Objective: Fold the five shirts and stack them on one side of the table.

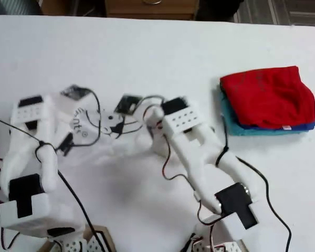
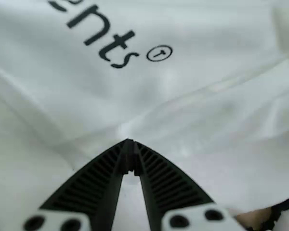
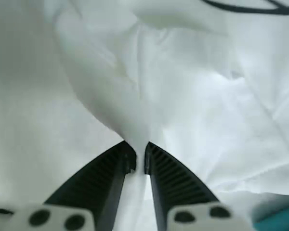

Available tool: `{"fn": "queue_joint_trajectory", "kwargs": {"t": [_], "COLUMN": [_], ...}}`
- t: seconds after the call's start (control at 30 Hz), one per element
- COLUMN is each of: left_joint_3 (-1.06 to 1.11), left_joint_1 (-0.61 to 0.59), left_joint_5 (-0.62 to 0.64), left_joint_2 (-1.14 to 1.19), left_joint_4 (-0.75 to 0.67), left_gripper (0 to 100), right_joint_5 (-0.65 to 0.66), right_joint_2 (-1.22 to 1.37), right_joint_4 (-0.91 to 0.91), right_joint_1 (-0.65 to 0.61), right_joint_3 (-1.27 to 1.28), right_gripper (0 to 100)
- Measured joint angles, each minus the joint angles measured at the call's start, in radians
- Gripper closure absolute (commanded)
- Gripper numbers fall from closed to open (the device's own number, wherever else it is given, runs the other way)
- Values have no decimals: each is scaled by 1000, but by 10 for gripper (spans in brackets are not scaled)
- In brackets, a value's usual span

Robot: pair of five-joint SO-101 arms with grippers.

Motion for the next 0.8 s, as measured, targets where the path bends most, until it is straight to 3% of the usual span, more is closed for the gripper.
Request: {"fn": "queue_joint_trajectory", "kwargs": {"t": [0.17, 0.4, 0.67, 0.8], "left_joint_3": [155, 176, 176, 176], "left_joint_1": [3, 3, 3, 3], "left_joint_5": [3, 6, 6, 8], "left_joint_2": [-3, -8, -8, -8], "left_joint_4": [-187, -215, -215, -215], "left_gripper": [973, 973, 973, 973], "right_joint_5": [54, 57, 55, 54], "right_joint_2": [94, 362, 592, 674], "right_joint_4": [2, 25, 104, 149], "right_joint_1": [57, 89, 124, 163], "right_joint_3": [-155, -423, -753, -882], "right_gripper": [978, 974, 741, 744]}}
